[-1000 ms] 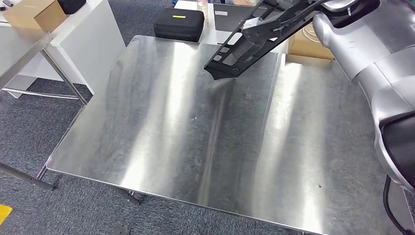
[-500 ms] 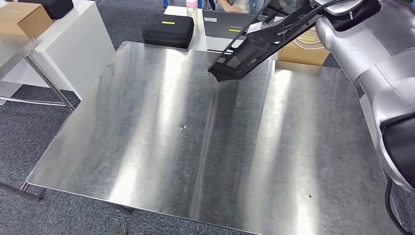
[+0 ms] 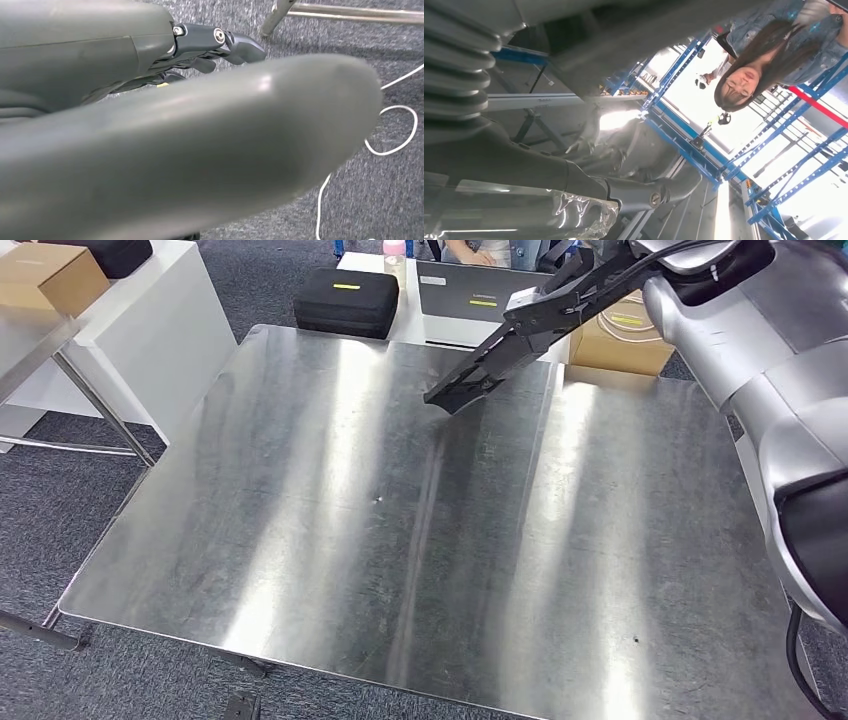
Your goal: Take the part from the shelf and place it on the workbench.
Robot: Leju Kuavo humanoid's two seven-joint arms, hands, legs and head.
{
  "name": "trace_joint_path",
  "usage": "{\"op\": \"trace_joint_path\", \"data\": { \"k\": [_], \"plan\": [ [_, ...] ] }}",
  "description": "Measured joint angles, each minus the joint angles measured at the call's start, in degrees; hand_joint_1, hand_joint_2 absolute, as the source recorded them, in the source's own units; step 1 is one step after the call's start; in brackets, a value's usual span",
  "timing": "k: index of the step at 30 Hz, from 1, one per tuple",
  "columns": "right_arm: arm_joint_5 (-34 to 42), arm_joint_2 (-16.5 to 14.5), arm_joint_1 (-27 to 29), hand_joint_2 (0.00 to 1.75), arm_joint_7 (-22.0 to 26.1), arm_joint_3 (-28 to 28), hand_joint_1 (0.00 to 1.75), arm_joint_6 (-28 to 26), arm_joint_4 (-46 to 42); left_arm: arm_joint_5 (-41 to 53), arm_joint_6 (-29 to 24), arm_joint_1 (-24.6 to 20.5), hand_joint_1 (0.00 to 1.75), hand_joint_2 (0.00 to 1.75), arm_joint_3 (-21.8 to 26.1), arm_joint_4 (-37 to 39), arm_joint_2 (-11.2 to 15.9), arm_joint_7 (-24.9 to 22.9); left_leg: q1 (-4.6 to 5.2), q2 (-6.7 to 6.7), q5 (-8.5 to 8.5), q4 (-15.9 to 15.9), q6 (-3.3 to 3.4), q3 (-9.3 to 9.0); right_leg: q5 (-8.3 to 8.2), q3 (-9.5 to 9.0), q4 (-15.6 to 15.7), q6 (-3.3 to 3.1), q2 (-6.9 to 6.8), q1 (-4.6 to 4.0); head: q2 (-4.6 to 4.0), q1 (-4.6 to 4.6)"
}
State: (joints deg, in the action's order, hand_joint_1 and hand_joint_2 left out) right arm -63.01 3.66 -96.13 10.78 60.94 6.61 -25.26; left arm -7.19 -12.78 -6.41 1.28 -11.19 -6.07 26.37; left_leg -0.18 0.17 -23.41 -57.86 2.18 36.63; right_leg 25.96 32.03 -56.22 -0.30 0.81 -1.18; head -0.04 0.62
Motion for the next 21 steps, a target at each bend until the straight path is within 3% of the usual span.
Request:
{"op": "trace_joint_path", "data": {
  "k": [5,14,21],
  "plan": [
    [0.8,0.0,0.0,0.0,-0.4,0.0,0.0,1.6,0.2,0.0,0.7,0.0,0.0,0.0,0.5,0.0,0.0,-0.4,-0.03,0.0,0.0,0.0,0.0,-0.01,0.0,0.0,0.0,0.0,0.0,-0.08,0.0,0.02],
    [13.2,-1.1,0.7,0.0,-5.7,-5.6,0.0,22.6,3.5,0.2,1.5,0.0,0.0,0.0,1.8,0.0,0.0,-1.2,-0.2,-0.01,-0.02,0.1,-0.03,-0.01,0.01,0.03,0.0,-0.02,0.01,-0.27,0.0,0.02],
    [15.9,-1.7,0.8,0.0,-7.1,-8.9,0.0,28.8,5.2,0.4,1.9,0.0,0.0,0.0,2.5,0.0,0.1,-1.6,-0.32,0.0,-0.01,0.1,-0.05,-0.02,0.01,0.03,0.0,-0.02,0.01,-0.35,0.0,0.0]
  ]
}}
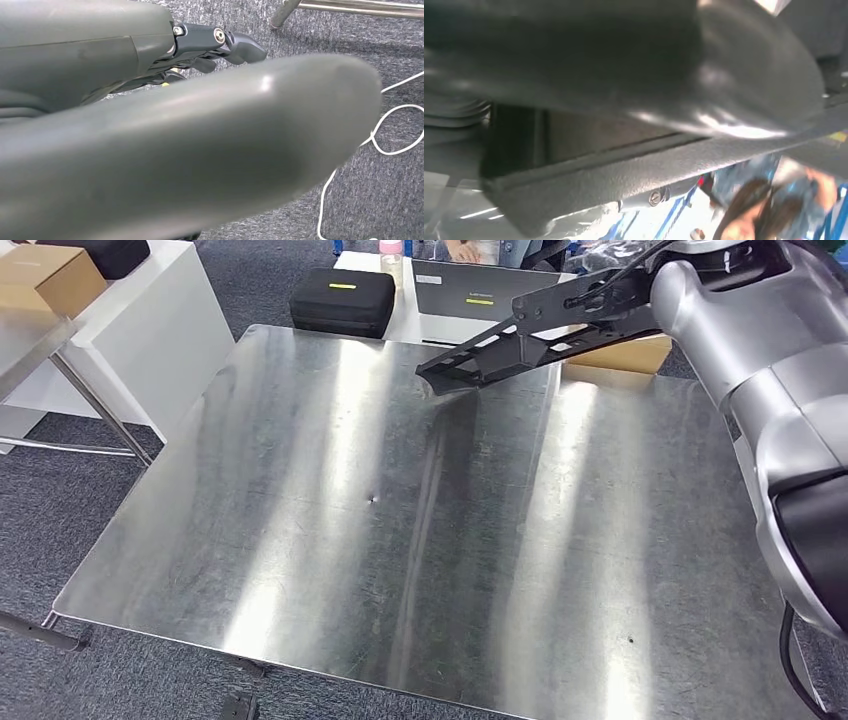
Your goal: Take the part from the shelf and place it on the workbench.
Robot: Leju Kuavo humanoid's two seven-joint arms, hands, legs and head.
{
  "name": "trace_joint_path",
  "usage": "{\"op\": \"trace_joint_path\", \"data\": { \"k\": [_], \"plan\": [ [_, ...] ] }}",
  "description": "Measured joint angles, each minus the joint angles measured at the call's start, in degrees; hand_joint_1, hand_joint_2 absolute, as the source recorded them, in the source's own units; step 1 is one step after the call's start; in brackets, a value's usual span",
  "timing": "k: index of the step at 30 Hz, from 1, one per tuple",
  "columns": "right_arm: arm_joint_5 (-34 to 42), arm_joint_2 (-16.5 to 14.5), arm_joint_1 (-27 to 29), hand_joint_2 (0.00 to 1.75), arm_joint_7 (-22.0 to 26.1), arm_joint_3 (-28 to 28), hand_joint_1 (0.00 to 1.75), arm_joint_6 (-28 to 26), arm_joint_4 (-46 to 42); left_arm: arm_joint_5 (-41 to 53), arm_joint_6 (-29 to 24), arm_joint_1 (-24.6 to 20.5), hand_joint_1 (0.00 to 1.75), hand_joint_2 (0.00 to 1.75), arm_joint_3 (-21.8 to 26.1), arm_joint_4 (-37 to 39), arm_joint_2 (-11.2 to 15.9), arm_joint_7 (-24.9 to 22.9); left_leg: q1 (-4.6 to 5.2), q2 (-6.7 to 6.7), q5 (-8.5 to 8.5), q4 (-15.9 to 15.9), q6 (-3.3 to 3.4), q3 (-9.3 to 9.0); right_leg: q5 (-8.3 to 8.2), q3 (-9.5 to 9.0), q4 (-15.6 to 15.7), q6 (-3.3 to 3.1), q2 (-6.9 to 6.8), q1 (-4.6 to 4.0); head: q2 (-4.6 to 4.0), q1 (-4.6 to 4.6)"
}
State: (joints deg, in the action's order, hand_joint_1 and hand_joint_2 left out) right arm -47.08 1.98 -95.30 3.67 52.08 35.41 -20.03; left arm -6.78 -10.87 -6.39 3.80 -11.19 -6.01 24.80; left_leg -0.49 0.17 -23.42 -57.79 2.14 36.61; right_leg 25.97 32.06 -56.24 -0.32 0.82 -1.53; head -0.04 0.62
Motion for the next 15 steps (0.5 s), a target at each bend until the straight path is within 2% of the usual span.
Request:
{"op": "trace_joint_path", "data": {
  "k": [9,13,15],
  "plan": [
    [1.7,-0.1,0.0,0.0,-1.8,-1.7,0.0,1.6,0.7,0.1,0.6,0.0,0.0,0.0,0.6,0.0,0.0,-0.1,0.01,0.0,-0.08,0.0,-0.01,0.03,0.01,0.0,0.1,0.0,0.0,0.05,0.0,0.02],
    [1.8,-0.1,-0.2,0.0,-2.4,-1.9,0.0,0.8,0.7,0.1,1.1,0.1,0.0,0.0,0.7,0.0,0.0,0.0,-0.04,-0.06,-0.09,0.6,0.76,-0.4,0.12,-0.12,0.3,0.17,-0.04,0.12,0.0,0.04],
    [1.7,0.1,-0.5,0.0,-2.5,-1.9,0.0,0.7,0.7,0.1,1.2,0.1,0.0,0.0,0.7,0.0,-0.1,0.1,-0.61,-0.31,0.35,1.6,1.05,-1.22,1.43,1.09,-2.3,0.29,-0.13,0.08,0.0,-0.04]
  ]
}}
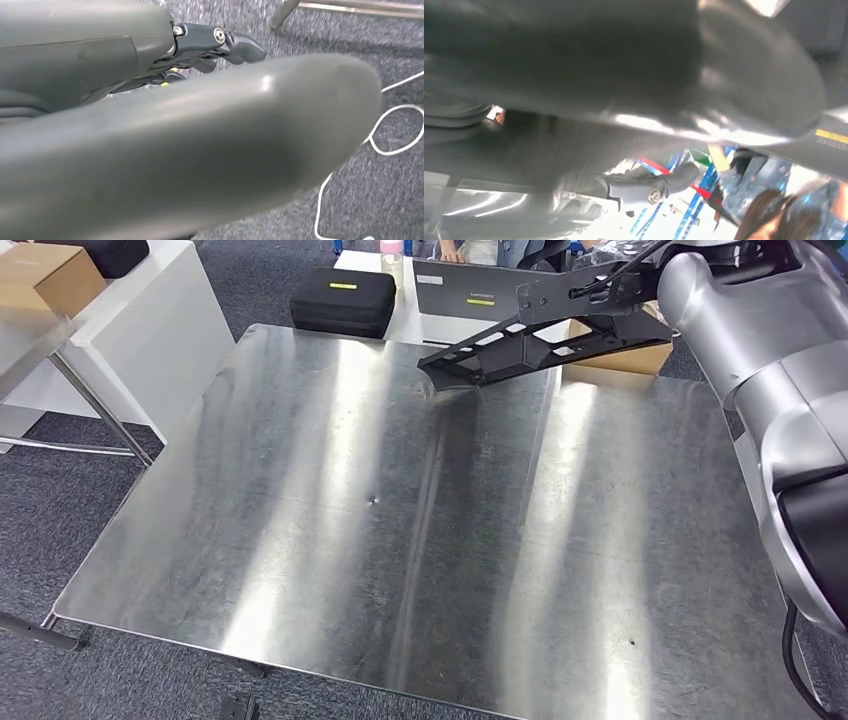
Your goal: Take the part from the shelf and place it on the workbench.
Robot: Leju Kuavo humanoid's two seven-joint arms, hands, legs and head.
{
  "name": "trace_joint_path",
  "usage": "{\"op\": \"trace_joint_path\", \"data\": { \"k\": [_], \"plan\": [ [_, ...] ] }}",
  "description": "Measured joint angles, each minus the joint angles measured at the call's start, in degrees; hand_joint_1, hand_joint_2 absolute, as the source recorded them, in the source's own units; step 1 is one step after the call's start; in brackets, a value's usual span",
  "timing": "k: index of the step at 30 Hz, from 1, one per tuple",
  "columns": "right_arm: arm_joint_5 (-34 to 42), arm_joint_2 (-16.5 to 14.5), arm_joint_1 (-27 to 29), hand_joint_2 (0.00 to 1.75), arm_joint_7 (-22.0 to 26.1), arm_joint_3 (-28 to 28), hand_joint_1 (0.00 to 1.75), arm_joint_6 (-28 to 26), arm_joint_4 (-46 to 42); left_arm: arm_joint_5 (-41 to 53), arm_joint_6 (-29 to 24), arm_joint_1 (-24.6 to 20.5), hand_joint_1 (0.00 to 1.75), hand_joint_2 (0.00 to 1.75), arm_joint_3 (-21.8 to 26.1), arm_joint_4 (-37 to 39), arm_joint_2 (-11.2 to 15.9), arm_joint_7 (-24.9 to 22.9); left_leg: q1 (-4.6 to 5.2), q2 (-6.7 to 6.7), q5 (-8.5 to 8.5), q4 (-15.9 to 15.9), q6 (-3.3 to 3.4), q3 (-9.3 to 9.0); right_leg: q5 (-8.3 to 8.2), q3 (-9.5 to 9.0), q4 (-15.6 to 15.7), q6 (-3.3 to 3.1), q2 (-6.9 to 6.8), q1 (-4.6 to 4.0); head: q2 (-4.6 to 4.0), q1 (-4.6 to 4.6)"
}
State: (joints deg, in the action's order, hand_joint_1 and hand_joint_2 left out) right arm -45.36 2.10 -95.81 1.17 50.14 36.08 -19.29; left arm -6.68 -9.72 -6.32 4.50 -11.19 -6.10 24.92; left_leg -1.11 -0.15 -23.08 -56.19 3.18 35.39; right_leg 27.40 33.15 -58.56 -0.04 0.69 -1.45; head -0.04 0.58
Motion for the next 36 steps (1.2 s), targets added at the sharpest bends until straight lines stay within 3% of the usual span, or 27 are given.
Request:
{"op": "trace_joint_path", "data": {
  "k": [3,4,5,6,8,9,10,12,15,16,18,19,20,22,24,25,27,29,30,34,35,36],
  "plan": [
    [0.0,0.4,0.1,0.0,-0.1,0.0,0.0,0.1,0.1,0.1,0.1,0.0,0.0,0.0,0.2,0.0,0.0,0.0,-0.64,-0.21,0.05,0.4,-0.04,-0.43,3.95,5.87,-11.1,0.59,-0.05,1.17,0.0,-0.1],
    [0.0,0.5,0.3,0.0,0.0,0.0,0.0,0.2,0.2,0.1,0.1,0.0,0.0,0.0,0.3,0.0,0.0,0.0,-0.87,-0.21,-0.07,0.3,-0.24,-0.5,4.44,7.48,-13.7,1.19,-0.07,1.8,0.0,-0.12],
    [0.0,0.7,0.6,0.0,0.0,0.0,0.0,0.3,0.3,0.2,0.1,0.1,0.0,0.0,0.3,0.0,0.0,0.0,-1.19,-0.19,-0.23,0.3,-0.52,-0.63,3.93,8.02,-14.1,2.08,-0.12,2.47,0.0,-0.13],
    [0.1,0.7,0.7,0.0,0.0,0.0,0.0,0.4,0.4,0.2,0.1,0.1,0.0,0.0,0.4,0.0,0.0,0.0,-1.59,-0.16,-0.44,0.2,-0.93,-0.81,2.47,7.42,-12.0,3.22,-0.22,3.16,0.0,-0.11],
    [0.1,0.8,0.7,0.0,0.1,0.0,0.0,0.4,0.5,0.2,0.1,0.2,0.0,0.0,0.5,0.0,0.0,0.0,-2.3,-0.18,-0.96,0.0,-2.09,-1.12,-1.64,4.01,-3.5,5.72,-0.52,4.31,0.0,-0.11],
    [0.2,0.8,0.6,0.0,0.2,0.0,0.0,0.4,0.5,0.2,0.1,0.2,0.0,0.0,0.6,0.0,0.1,0.0,-2.53,-0.15,-1.09,-0.1,-2.78,-1.11,-3.13,2.52,-0.1,6.37,-0.44,4.38,0.0,-0.15],
    [0.2,0.9,0.6,0.0,0.2,0.0,0.0,0.3,0.5,0.2,0.2,0.2,0.0,0.0,0.7,0.0,0.1,0.0,-2.61,-0.12,-1.09,-0.1,-3.38,-1.05,-3.91,1.61,1.9,6.62,-0.3,4.27,0.0,-0.12],
    [0.3,1.0,0.9,0.0,0.3,0.0,0.0,0.0,0.6,0.2,0.3,0.3,0.0,0.0,0.7,0.0,0.1,0.1,-2.63,0.06,-0.69,0.1,-4.25,-0.92,-4.05,1.33,2.3,6.26,0.07,3.69,0.0,0.02],
    [0.6,1.0,1.2,0.0,0.2,-0.1,0.0,-0.9,0.7,0.2,0.3,0.4,0.0,0.0,0.8,0.0,0.0,0.1,-2.67,0.0,-2.08,-2.0,-4.71,0.41,-3.99,0.87,2.9,5.36,0.03,4.54,0.0,0.5],
    [0.7,0.9,1.2,0.0,0.2,-0.1,0.0,-1.1,0.7,0.2,0.3,0.4,0.0,0.0,0.8,0.0,0.0,0.1,-2.59,-0.08,-3.59,-5.0,-4.68,1.83,-3.87,0.57,3.2,4.82,0.05,4.8,0.0,0.7],
    [0.8,0.9,1.8,0.0,0.2,-0.1,0.0,-1.4,0.7,0.2,0.3,0.3,0.0,0.0,0.8,0.0,0.1,0.1,-2.26,-0.09,-6.72,-13.0,-4.57,5.59,-3.32,-0.1,3.3,3.74,0.08,4.5,0.0,0.94],
    [0.8,0.8,2.3,0.0,0.2,-0.1,0.0,-1.5,0.8,0.2,0.4,0.4,0.0,0.0,0.8,0.0,0.1,0.1,-2.14,-0.06,-7.42,-16.2,-4.48,7.25,-2.95,-0.53,3.3,3.17,0.08,4.28,0.0,0.97],
    [0.8,0.8,2.9,0.0,0.2,-0.1,0.0,-1.5,0.8,0.2,0.5,0.4,0.0,0.0,0.8,0.0,0.1,0.1,-2.08,-0.05,-7.03,-17.5,-4.32,8.19,-2.58,-0.95,3.2,2.65,0.07,4.09,0.0,0.96],
    [0.7,0.8,3.4,0.0,0.2,-0.1,0.0,-1.5,0.8,0.2,0.6,0.4,0.0,0.0,0.9,0.0,0.2,0.1,-2.04,-0.07,-3.17,-13.8,-3.82,7.53,-1.79,-1.49,2.8,2.03,0.12,3.91,0.0,0.95],
    [0.7,0.8,3.0,0.0,0.2,-0.1,0.0,-1.6,0.8,0.2,0.6,0.4,0.0,0.0,1.0,0.0,0.2,0.2,-1.94,-0.11,0.46,-7.6,-3.32,5.41,-0.95,-1.39,1.7,2.34,0.32,3.62,0.0,0.98],
    [0.7,0.8,2.8,0.0,0.2,-0.1,0.0,-1.6,0.8,0.2,0.7,0.4,0.0,0.0,1.0,0.0,0.2,0.2,-1.81,-0.04,1.05,-5.8,-3.15,4.66,-0.66,-1.16,1.2,2.68,0.43,3.37,0.0,0.95],
    [0.6,0.9,2.5,0.0,0.2,0.0,0.0,-1.6,0.9,0.2,0.8,0.3,0.0,0.0,1.1,0.0,0.2,0.2,-1.23,0.29,0.74,-5.0,-2.87,4.18,-0.49,-0.57,0.7,3.23,0.43,2.78,0.0,0.84],
    [0.5,1.0,2.4,0.0,0.2,0.0,0.0,-1.7,0.9,0.3,0.9,0.1,0.0,0.0,1.2,0.0,0.2,0.2,-0.85,0.44,0.42,-4.1,-2.26,4.01,-0.03,0.0,0.4,3.48,0.09,2.9,0.0,0.82],
    [0.5,1.1,2.4,0.0,0.2,0.0,0.0,-1.7,0.8,0.3,0.9,0.1,0.0,0.0,1.3,0.0,0.2,0.3,-0.79,0.43,0.48,-3.6,-1.8,3.94,0.98,0.56,-0.8,3.4,-0.08,3.04,0.0,0.73],
    [0.3,1.4,2.4,0.0,0.3,0.0,0.0,-1.8,0.9,0.6,0.9,0.0,0.0,0.0,1.4,0.0,0.2,0.3,-0.47,0.43,1.33,-3.1,-0.43,4.52,7.72,5.1,-13.8,2.78,-0.29,3.01,0.0,0.38],
    [0.3,1.5,2.3,0.0,0.3,0.0,0.0,-1.8,0.9,0.7,0.9,0.0,0.0,0.0,1.4,0.0,0.2,0.3,-0.28,0.42,1.68,-3.1,-0.24,4.83,8.21,5.32,-15.4,2.98,-0.29,2.88,0.0,0.37],
    [0.2,1.5,2.2,0.0,0.3,0.0,0.0,-1.8,0.9,0.8,0.9,0.0,0.0,0.0,1.4,0.0,0.1,0.3,-0.08,0.41,2.1,-3.1,-0.12,5.22,7.76,4.48,-15.0,3.28,-0.29,2.68,0.0,0.37]
  ]
}}
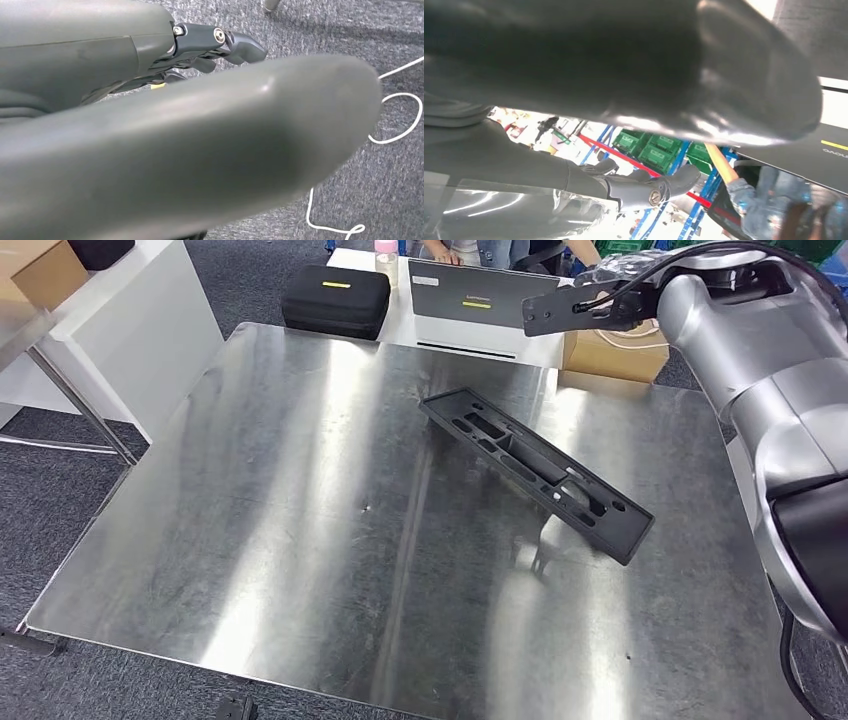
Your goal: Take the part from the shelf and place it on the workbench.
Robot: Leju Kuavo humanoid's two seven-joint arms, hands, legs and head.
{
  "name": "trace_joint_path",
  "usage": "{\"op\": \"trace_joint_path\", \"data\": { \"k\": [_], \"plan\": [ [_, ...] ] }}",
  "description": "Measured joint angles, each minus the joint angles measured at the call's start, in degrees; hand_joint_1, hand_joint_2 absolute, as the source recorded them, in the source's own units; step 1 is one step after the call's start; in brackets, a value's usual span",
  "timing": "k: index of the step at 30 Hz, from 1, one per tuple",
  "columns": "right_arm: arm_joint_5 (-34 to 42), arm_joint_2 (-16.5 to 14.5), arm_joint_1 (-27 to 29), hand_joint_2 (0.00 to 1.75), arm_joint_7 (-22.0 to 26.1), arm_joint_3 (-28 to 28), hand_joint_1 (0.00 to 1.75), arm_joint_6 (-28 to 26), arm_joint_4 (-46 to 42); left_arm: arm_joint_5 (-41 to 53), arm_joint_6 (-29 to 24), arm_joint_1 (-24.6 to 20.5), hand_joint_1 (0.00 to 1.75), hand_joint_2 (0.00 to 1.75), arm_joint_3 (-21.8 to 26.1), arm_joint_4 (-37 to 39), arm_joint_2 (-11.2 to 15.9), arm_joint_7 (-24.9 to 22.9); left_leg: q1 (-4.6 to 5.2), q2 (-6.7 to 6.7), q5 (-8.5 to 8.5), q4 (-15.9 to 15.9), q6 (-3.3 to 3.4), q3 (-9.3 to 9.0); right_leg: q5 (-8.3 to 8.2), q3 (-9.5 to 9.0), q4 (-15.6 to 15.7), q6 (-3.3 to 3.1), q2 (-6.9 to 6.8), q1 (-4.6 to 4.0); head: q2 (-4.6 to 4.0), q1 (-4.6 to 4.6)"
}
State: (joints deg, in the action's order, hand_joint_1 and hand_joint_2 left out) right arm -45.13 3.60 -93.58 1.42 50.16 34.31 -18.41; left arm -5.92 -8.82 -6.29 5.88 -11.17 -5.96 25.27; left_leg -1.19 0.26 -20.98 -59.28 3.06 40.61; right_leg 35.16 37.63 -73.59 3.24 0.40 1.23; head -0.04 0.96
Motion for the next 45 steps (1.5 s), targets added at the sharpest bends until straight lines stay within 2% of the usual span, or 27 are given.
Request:
{"op": "trace_joint_path", "data": {
  "k": [2,4,6,8,9,10,12,13,14,16,18,20,22,24,26,28,30,31,32,33,35,36,38,40,42,44,45],
  "plan": [
    [0.0,0.0,-0.5,0.0,0.0,0.0,0.0,0.0,0.0,0.0,0.0,-0.1,0.0,0.0,0.0,0.0,-0.1,0.0,0.34,-0.01,1.03,0.0,-0.01,0.88,-2.37,-4.6,6.3,0.26,-0.01,-0.45,0.0,0.02],
    [-0.1,0.0,-1.3,0.0,0.0,0.0,0.0,-0.1,-0.2,0.1,0.0,-0.1,0.0,0.0,0.0,0.0,-0.1,0.0,0.53,0.01,2.15,0.1,-0.44,1.59,-3.39,-9.19,13.6,-0.55,-0.08,-1.16,0.0,0.07],
    [-0.1,-0.1,-2.0,0.0,0.0,0.0,0.0,-0.1,-0.4,0.2,0.1,-0.1,0.0,0.0,0.0,0.0,-0.2,0.0,0.48,-0.01,3.31,0.6,-1.07,1.72,-3.55,-10.04,16.2,-1.53,-0.14,-1.78,0.0,-0.05],
    [-0.1,-0.1,-2.4,0.0,0.0,0.0,0.0,-0.1,-0.4,0.2,0.0,0.0,0.0,0.0,0.0,0.0,-0.3,0.0,0.39,0.05,4.11,1.4,-1.77,1.79,-5.14,-9.29,16.7,-2.3,-0.25,-1.37,0.0,-0.23],
    [-0.1,-0.2,-2.5,0.0,0.0,0.1,0.0,-0.1,-0.4,0.2,0.0,0.0,0.0,0.0,0.0,0.0,-0.3,0.0,0.35,0.09,3.0,0.9,-2.1,2.2,-6.17,-9.01,17.1,-2.86,-0.38,-1.01,0.0,-0.19],
    [-0.1,-0.3,-2.6,0.0,0.0,0.1,0.0,-0.1,-0.4,0.2,0.0,0.1,0.0,0.0,0.0,0.0,-0.3,0.0,0.28,0.12,0.42,-1.2,-2.45,2.98,-7.32,-8.49,17.4,-3.4,-0.5,-0.56,0.0,-0.18],
    [-0.2,-0.5,-2.7,0.0,0.0,0.1,0.0,-0.1,-0.4,0.2,0.0,0.1,0.0,0.0,0.0,0.0,-0.3,0.0,0.02,0.07,-6.32,-8.8,-3.06,5.01,-9.13,-6.87,17.6,-4.1,-0.65,-0.31,0.0,-0.11],
    [-0.2,-0.5,-2.7,0.0,0.0,0.2,0.0,-0.1,-0.4,0.2,0.0,0.1,0.0,0.0,0.0,0.0,-0.3,0.0,-0.13,0.05,-8.61,-13.2,-3.4,5.84,-9.87,-5.96,17.6,-4.15,-0.68,-0.31,0.0,-0.13],
    [-0.2,-0.5,-2.6,0.0,0.0,0.2,0.0,-0.1,-0.4,0.2,0.0,0.1,0.0,0.0,0.0,0.0,-0.3,0.0,-0.3,0.02,-9.34,-16.2,-3.69,6.08,-10.52,-5.11,17.6,-4.03,-0.69,-0.28,0.0,-0.12],
    [-0.3,-0.5,-2.5,0.0,0.0,0.3,0.0,-0.2,-0.4,0.2,0.0,0.1,0.0,0.0,0.0,0.0,-0.2,0.0,-0.74,-0.09,-7.94,-17.4,-4.18,3.98,-11.77,-3.4,17.4,-3.51,-0.72,-0.12,0.0,-0.1],
    [-0.5,-0.5,-2.5,0.0,0.0,0.3,0.0,-0.2,-0.5,0.2,0.0,0.0,0.0,0.0,0.0,0.0,-0.2,0.0,-1.14,-0.2,-6.44,-11.3,-4.48,-2.27,-12.71,-1.89,16.9,-2.7,-0.71,-0.04,0.0,-0.06],
    [-0.6,-0.3,-2.7,0.0,0.0,0.4,0.0,-0.5,-0.5,0.2,-0.1,0.0,0.0,0.0,0.1,-0.1,-0.2,0.1,-1.21,-0.1,-7.51,-3.7,-4.29,-8.37,-13.39,-0.76,16.0,-1.85,-0.82,-0.27,0.0,-0.13],
    [-0.6,-0.2,-2.8,0.0,0.0,0.4,0.0,-0.9,-0.6,0.2,-0.1,-0.2,0.0,0.0,0.1,-0.1,-0.2,0.2,-0.81,0.09,-8.47,-0.5,-3.64,-9.97,-14.26,0.06,15.5,-0.79,-0.97,-0.64,0.0,-0.19],
    [-0.6,0.0,-2.6,0.0,-0.2,0.5,0.0,-1.3,-0.5,0.2,-0.2,-0.2,0.0,0.0,0.2,-0.1,-0.2,0.2,-0.57,-0.04,-7.6,-0.1,-2.19,-8.94,-14.03,1.24,15.0,-0.11,-0.97,-0.6,0.0,-0.06],
    [-0.6,0.3,-2.5,0.0,-0.5,0.6,0.0,-1.4,-0.5,0.2,-0.2,-0.1,0.0,0.0,0.3,-0.1,-0.2,0.2,-0.55,-0.21,-6.07,0.1,-0.71,-7.4,-10.44,3.44,11.0,-0.53,-0.85,-0.32,0.0,-0.09],
    [-0.7,0.7,-2.4,0.0,-0.7,0.7,0.0,-1.6,-0.4,0.2,-0.2,-0.1,0.0,0.0,0.4,-0.1,-0.2,0.2,-0.42,-0.26,-4.61,0.1,-0.31,-5.57,-5.81,5.8,3.4,-0.79,-0.7,-0.22,0.0,-0.22],
    [-0.7,0.9,-2.2,0.0,-0.7,0.7,0.0,-1.8,-0.3,0.3,-0.2,-0.1,0.0,0.0,0.5,-0.1,-0.2,0.2,-0.36,-0.41,-3.0,0.1,-0.39,-3.56,-4.97,5.76,-1.9,0.23,-0.6,-0.23,0.0,-0.21],
    [-0.7,1.0,-2.1,0.0,-0.8,0.7,0.0,-1.8,-0.3,0.4,-0.1,-0.1,0.0,0.0,0.5,-0.1,-0.2,0.2,-0.35,-0.5,-2.28,0.1,-0.48,-2.68,-5.87,4.5,-1.9,0.87,-0.56,-0.26,0.0,-0.22],
    [-0.8,1.0,-2.1,0.0,-0.8,0.8,0.0,-1.9,-0.3,0.5,-0.1,-0.1,0.0,0.0,0.5,-0.1,-0.2,0.2,-0.35,-0.56,-1.58,0.0,-0.62,-1.86,-7.03,2.14,0.2,1.32,-0.55,-0.27,0.0,-0.21],
    [-0.8,1.1,-2.2,0.0,-0.8,0.8,0.0,-1.9,-0.3,0.5,-0.1,-0.1,0.0,0.0,0.6,-0.1,-0.2,0.2,-0.35,-0.58,-1.03,0.0,-0.81,-1.34,-7.25,-0.87,4.0,1.21,-0.53,-0.31,0.0,-0.22],
    [-0.9,1.2,-2.4,0.0,-0.8,0.8,0.0,-2.1,-0.4,0.5,-0.1,-0.1,0.0,0.0,0.7,-0.1,-0.3,0.2,-0.26,-0.61,0.18,0.1,-1.42,-0.57,-6.14,-7.12,12.4,0.3,-0.46,-0.79,0.0,-0.15],
    [-1.0,1.2,-2.4,0.0,-0.9,0.9,0.0,-2.2,-0.4,0.6,-0.1,-0.1,0.0,0.0,0.7,-0.1,-0.3,0.2,-0.24,-0.64,0.77,0.3,-1.76,-0.45,-5.35,-8.65,15.1,-0.27,-0.4,-1.08,0.0,-0.17],
    [-1.1,1.5,-2.3,0.0,-1.3,0.9,0.0,-2.5,-0.4,0.6,-0.1,0.0,0.0,0.0,0.8,-0.1,-0.3,0.2,-0.18,-0.6,1.94,0.8,-2.41,-0.3,-5.52,-8.5,16.3,-1.09,-0.41,-1.36,0.0,-0.16],
    [-1.4,1.6,-2.2,0.0,-1.9,0.9,0.0,-3.2,-0.3,0.6,-0.1,0.1,0.0,0.0,0.9,0.0,-0.3,0.2,-0.25,-0.41,0.05,-0.3,-2.82,0.64,-6.89,-7.64,16.5,-2.24,-0.61,-0.62,0.0,-0.08],
    [-1.5,1.8,-2.0,0.0,-2.8,1.0,0.0,-4.2,-0.2,0.7,-0.1,0.3,0.0,0.0,1.0,0.0,-0.2,0.2,-0.42,-0.26,-5.68,-5.5,-3.06,2.34,-8.44,-6.46,16.6,-3.43,-0.75,-0.01,0.0,0.08],
    [-1.6,2.1,-1.7,0.0,-3.7,1.0,0.0,-5.5,0.0,0.9,-0.1,0.3,0.0,0.0,1.1,0.0,-0.2,0.2,-0.5,-0.15,-9.82,-13.0,-3.43,3.7,-9.76,-4.9,16.6,-3.73,-0.75,-0.14,0.0,0.15],
    [-1.7,2.3,-1.3,0.0,-4.2,1.0,0.0,-6.1,0.1,1.0,-0.1,0.3,0.0,0.0,1.2,0.0,-0.2,0.2,-0.58,-0.13,-9.93,-15.4,-3.65,3.64,-10.38,-4.13,16.5,-3.61,-0.75,-0.16,0.0,0.15]
  ]
}}
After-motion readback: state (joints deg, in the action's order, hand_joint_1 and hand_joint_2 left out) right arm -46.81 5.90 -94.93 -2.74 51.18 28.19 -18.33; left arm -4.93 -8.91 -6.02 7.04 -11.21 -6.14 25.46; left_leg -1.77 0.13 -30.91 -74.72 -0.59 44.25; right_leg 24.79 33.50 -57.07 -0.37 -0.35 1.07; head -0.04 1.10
